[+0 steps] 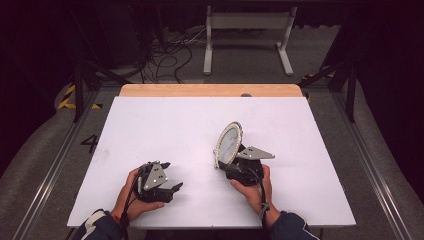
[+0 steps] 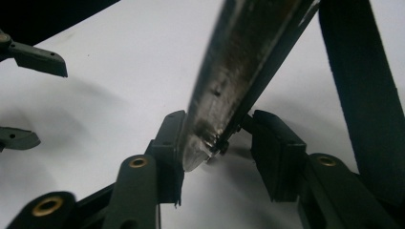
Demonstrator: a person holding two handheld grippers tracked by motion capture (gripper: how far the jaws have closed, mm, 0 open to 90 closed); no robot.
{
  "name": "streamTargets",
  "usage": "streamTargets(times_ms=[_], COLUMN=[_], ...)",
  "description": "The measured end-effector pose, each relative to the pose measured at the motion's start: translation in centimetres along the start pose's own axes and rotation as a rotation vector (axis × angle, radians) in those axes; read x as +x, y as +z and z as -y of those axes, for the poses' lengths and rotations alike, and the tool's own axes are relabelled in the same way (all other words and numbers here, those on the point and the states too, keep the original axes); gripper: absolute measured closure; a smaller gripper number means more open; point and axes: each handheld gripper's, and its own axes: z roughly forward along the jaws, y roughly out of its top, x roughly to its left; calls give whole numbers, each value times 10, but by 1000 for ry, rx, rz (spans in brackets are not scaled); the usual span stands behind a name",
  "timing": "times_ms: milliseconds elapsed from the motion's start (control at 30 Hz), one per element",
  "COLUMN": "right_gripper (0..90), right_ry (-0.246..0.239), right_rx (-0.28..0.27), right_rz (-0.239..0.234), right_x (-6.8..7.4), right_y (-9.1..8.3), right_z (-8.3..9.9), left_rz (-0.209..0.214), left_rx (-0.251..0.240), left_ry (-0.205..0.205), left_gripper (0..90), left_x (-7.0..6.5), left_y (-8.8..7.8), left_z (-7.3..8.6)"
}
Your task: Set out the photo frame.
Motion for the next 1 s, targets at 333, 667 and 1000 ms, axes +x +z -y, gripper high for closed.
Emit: streamTargets(times_ms=[333,667,1000], right_gripper=[540,619,705], right_ry=[4,5,12], right_rx=[-31,-16,0], right_rz=[-26,-51,-99], right_x=[-5,-9,-15], right_y=[12,12,9], right_z=[0,-1,-2], left_rz=[7,13,15], left_rx=[8,9,7], left_ry=[3,9,13], left_gripper=[243,245,243], left_x=[-1,-1,-2], left_y=[1,1,1], left_z=[0,0,-1])
